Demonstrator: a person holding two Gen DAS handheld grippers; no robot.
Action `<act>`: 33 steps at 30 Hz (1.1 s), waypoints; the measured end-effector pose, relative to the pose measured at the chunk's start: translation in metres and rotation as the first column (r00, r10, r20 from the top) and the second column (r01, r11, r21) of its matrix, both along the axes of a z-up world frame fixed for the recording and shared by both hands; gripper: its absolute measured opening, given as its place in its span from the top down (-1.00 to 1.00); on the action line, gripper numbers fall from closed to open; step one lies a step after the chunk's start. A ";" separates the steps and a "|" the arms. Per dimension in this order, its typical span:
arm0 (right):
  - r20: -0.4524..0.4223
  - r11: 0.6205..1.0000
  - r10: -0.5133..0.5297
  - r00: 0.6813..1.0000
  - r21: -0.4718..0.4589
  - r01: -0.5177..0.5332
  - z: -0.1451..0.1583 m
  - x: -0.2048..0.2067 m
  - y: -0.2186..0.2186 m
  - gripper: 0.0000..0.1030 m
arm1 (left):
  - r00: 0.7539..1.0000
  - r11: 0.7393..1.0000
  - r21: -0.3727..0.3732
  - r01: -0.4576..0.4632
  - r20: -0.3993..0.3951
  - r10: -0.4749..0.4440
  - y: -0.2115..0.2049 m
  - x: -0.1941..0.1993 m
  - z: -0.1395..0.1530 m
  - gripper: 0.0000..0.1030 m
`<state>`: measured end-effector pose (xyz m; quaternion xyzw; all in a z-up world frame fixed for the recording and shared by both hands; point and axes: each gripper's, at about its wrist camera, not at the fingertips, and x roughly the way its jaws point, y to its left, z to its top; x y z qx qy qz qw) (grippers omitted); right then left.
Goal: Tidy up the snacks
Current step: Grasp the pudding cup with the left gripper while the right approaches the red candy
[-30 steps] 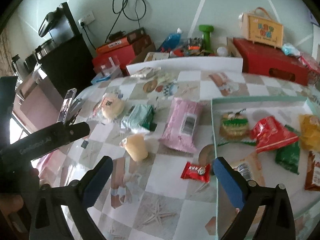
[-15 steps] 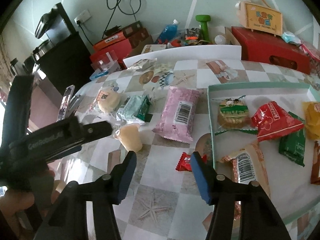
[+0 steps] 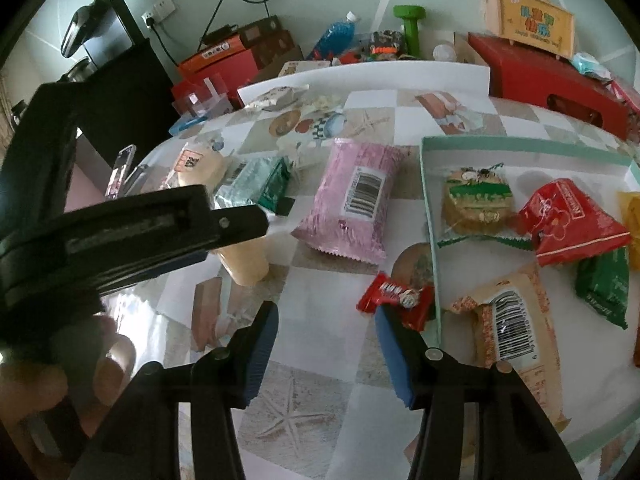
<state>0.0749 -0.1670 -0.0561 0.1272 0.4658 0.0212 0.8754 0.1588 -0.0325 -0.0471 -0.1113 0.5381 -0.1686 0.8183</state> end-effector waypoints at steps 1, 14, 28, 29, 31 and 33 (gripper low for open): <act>-0.004 1.000 0.003 1.000 0.003 -0.003 -0.001 0.000 0.000 -0.04 | 1.000 1.000 0.004 0.003 -0.007 -0.003 -0.001 0.001 -0.002 -0.20; 0.002 0.999 0.026 1.000 0.023 -0.026 -0.001 0.001 0.005 -0.04 | 0.994 0.996 0.000 -0.086 -0.061 0.086 0.029 0.003 -0.008 0.13; 0.072 1.000 0.015 0.997 -0.015 -0.014 0.006 0.006 -0.010 -0.04 | 0.981 0.985 -0.027 -0.172 -0.101 0.168 0.062 -0.004 -0.010 0.13; 0.074 1.000 0.017 0.997 -0.015 -0.016 0.005 0.006 -0.010 -0.04 | 0.980 0.984 -0.031 -0.175 -0.104 0.170 0.063 -0.005 -0.010 0.13; 0.077 0.999 0.033 0.996 -0.030 -0.031 0.004 0.008 -0.007 -0.04 | 0.979 0.983 -0.032 -0.180 -0.107 0.176 0.065 -0.005 -0.010 0.13; 0.072 0.998 0.043 0.996 -0.048 -0.039 0.002 0.009 -0.004 -0.05 | 0.978 0.983 -0.034 -0.183 -0.109 0.178 0.065 -0.004 -0.010 0.13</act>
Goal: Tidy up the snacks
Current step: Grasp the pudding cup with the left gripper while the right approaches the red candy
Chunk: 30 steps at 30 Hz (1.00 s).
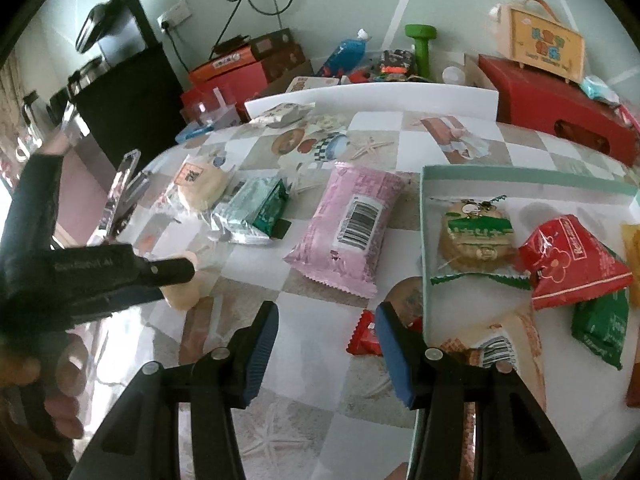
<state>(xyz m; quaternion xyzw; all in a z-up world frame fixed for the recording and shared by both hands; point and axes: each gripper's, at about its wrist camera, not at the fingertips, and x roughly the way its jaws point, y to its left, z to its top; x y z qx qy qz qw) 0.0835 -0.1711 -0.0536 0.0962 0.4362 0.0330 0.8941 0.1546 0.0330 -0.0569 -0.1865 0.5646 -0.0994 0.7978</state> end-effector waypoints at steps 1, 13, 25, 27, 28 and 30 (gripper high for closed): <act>-0.004 1.000 0.005 1.000 -0.007 -0.005 -0.001 0.000 0.001 -0.05 | 1.000 1.000 -0.002 -0.001 -0.001 0.001 0.000 0.000 0.000 0.13; -0.031 0.996 0.089 0.996 0.028 -0.088 -0.007 -0.004 0.019 -0.04 | 1.000 1.000 0.002 0.004 -0.005 -0.004 -0.002 0.003 -0.001 0.12; 0.006 0.990 0.018 1.000 -0.142 -0.017 0.002 -0.005 0.004 -0.02 | 0.996 0.995 0.068 0.076 0.036 -0.078 -0.023 0.010 0.001 -0.14; -0.001 0.986 0.026 1.000 -0.163 -0.026 0.002 -0.005 0.006 -0.02 | 0.995 0.993 0.082 0.083 0.041 -0.086 -0.025 0.011 0.001 -0.14; -0.005 0.985 0.029 1.000 -0.171 -0.030 0.002 -0.005 0.007 -0.02 | 0.995 0.993 0.085 0.085 0.041 -0.088 -0.025 0.011 0.001 -0.13; -0.009 0.983 0.034 0.999 -0.180 -0.036 0.002 -0.007 0.010 -0.02 | 0.995 0.993 0.086 0.085 0.041 -0.089 -0.024 0.010 0.001 -0.05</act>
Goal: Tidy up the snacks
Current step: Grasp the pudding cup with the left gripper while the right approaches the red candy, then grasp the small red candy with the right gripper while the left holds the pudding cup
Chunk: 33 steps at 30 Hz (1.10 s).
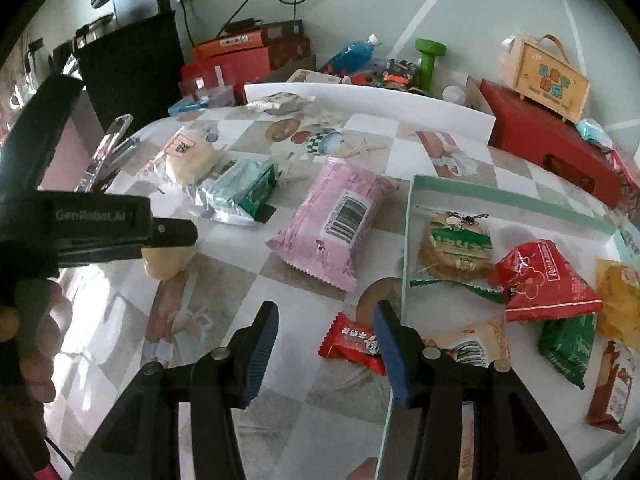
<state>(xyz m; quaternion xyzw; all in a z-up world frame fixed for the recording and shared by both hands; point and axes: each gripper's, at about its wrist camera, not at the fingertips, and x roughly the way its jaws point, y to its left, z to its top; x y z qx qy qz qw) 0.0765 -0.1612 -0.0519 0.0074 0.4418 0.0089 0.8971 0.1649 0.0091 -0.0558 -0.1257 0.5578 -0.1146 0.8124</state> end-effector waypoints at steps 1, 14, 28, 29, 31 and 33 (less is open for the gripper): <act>-0.003 1.000 0.005 1.000 -0.007 -0.005 0.000 0.000 0.001 -0.02 | 1.000 1.000 0.008 0.000 0.002 0.000 0.000 0.000 0.000 0.06; -0.063 0.999 0.038 0.997 0.031 -0.036 -0.010 -0.001 0.008 -0.02 | 0.999 0.999 0.023 0.038 -0.010 -0.038 -0.006 -0.008 0.001 0.14; -0.092 0.971 -0.053 0.994 0.227 0.073 0.007 -0.032 -0.020 -0.02 | 0.990 0.989 0.033 0.143 -0.018 -0.143 -0.030 -0.028 0.000 0.16; -0.095 0.969 -0.058 0.994 0.234 0.079 0.008 -0.033 -0.021 -0.02 | 0.988 0.988 0.031 0.151 -0.018 -0.151 -0.032 -0.030 0.000 0.16; -0.110 0.972 -0.056 0.992 0.221 0.079 0.009 -0.035 -0.019 -0.02 | 0.987 0.986 0.026 0.163 -0.020 -0.162 -0.034 -0.033 -0.001 0.16; -0.131 0.976 -0.050 0.990 0.203 0.076 0.007 -0.037 -0.015 -0.02 | 0.986 0.986 0.021 0.164 -0.025 -0.164 -0.036 -0.034 -0.001 0.16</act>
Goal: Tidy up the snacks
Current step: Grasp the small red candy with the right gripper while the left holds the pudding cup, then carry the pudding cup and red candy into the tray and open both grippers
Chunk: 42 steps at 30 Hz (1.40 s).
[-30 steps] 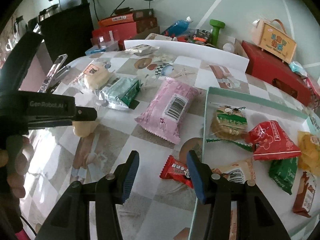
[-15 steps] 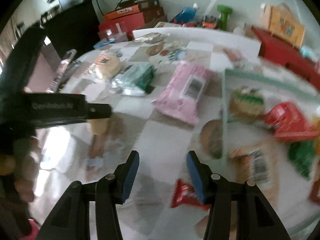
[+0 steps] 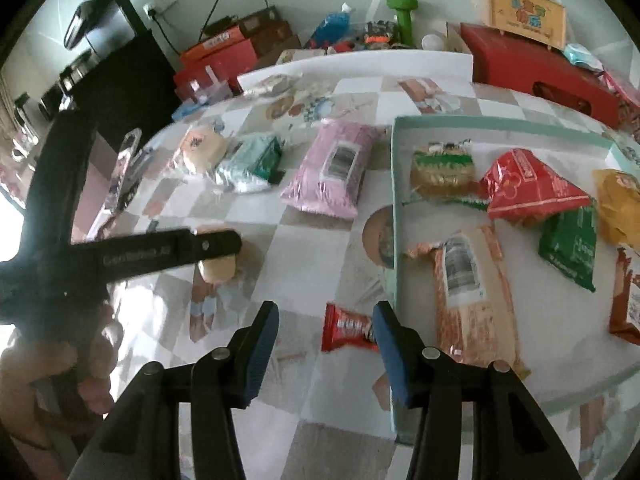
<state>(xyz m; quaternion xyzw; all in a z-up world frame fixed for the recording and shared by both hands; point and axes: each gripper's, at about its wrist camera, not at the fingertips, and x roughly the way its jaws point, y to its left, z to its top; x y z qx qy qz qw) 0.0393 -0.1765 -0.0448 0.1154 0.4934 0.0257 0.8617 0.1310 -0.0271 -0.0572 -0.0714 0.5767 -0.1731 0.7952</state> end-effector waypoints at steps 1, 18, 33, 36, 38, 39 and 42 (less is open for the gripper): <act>-0.007 1.000 0.012 1.000 -0.024 -0.012 -0.001 -0.001 0.003 -0.02 | 1.000 1.000 0.002 0.000 0.000 0.000 0.000 -0.001 0.000 0.15; -0.035 0.890 0.142 0.989 -0.434 -0.143 -0.014 -0.003 0.043 0.35 | 1.000 1.000 0.014 0.007 -0.002 -0.007 -0.002 0.001 -0.001 0.15; 0.184 0.977 0.029 0.983 -0.212 0.011 0.038 -0.012 0.002 0.69 | 0.999 1.000 -0.002 -0.018 0.041 0.018 0.006 0.001 0.013 0.16; 0.234 0.982 -0.010 0.972 -0.180 0.053 0.051 -0.015 -0.006 0.69 | 0.997 0.999 -0.025 -0.023 0.078 0.025 0.009 -0.002 0.027 0.16; 0.267 0.978 -0.058 0.962 -0.178 0.109 0.060 -0.020 -0.017 0.69 | 0.994 0.999 -0.046 -0.018 0.105 0.023 0.009 -0.005 0.038 0.16; 0.275 0.974 -0.082 0.958 -0.180 0.135 0.062 -0.021 -0.023 0.69 | 0.993 0.998 -0.058 -0.012 0.119 0.019 0.008 -0.007 0.044 0.16; 0.277 0.956 -0.183 0.943 -0.173 0.236 0.064 -0.027 -0.051 0.69 | 0.989 0.996 -0.090 0.020 0.150 -0.006 0.000 -0.012 0.058 0.16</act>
